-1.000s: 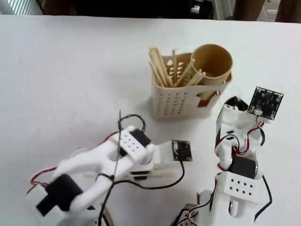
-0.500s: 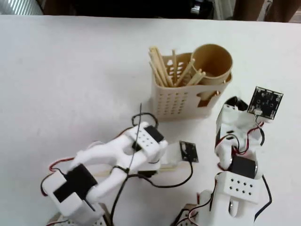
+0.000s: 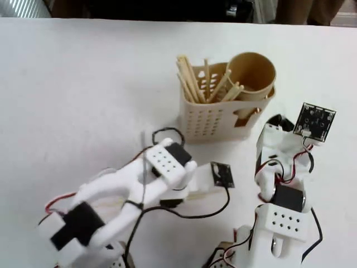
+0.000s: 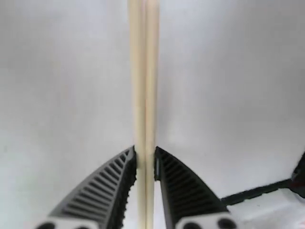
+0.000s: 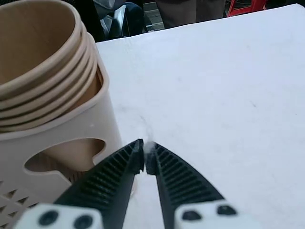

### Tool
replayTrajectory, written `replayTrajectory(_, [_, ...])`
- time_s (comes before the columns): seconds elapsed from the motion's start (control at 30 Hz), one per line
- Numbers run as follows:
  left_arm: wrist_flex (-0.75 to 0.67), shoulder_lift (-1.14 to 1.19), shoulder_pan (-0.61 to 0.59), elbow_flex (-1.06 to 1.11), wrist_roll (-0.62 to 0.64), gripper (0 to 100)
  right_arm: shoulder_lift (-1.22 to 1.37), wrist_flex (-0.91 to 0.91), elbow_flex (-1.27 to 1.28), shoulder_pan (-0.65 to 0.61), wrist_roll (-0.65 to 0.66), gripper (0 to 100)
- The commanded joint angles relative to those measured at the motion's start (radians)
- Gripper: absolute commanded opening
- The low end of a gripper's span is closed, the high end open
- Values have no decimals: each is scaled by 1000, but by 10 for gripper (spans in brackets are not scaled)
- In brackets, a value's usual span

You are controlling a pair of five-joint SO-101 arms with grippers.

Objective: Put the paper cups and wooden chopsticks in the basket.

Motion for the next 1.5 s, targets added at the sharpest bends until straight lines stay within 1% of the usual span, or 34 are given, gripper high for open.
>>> replayTrajectory(0.0, [80, -136, -36, -32, 12, 21, -10, -19, -9, 8, 11, 18])
replayTrajectory(0.07, [114, -162, -73, -32, 9, 21, -10, -19, -9, 8, 11, 18])
replayTrajectory(0.23, [172, -232, -217, -32, -91, 21, -10, -19, -9, 33, 5, 18])
replayTrajectory(0.3, [190, -275, -255, -32, -117, 21, -12, -19, -9, 33, 5, 18])
replayTrajectory(0.63, [302, -470, -272, -43, -133, 21, -12, -19, -9, 33, 3, 18])
replayTrajectory(0.77, [342, -595, -278, -120, -133, 21, -12, -19, -9, 35, 3, 18])
replayTrajectory(0.87, [344, -648, -328, -218, -133, 22, -10, -19, -9, 35, 3, 18])
replayTrajectory(1.0, [334, -633, -403, -367, -127, 22, -10, -19, -9, 35, 3, 18])
replayTrajectory(1.1, [265, -601, -410, -446, -104, 22, -10, -19, -9, 30, 3, 18])
replayTrajectory(1.17, [183, -581, -404, -494, -40, 22, -10, -19, -9, 30, 3, 18])
replayTrajectory(1.33, [-129, -535, -394, -591, 94, 22, -8, -19, -8, 28, 3, 18])
replayTrajectory(1.47, [-379, -498, -318, -615, 180, 22, -8, -19, -8, 28, 3, 18])
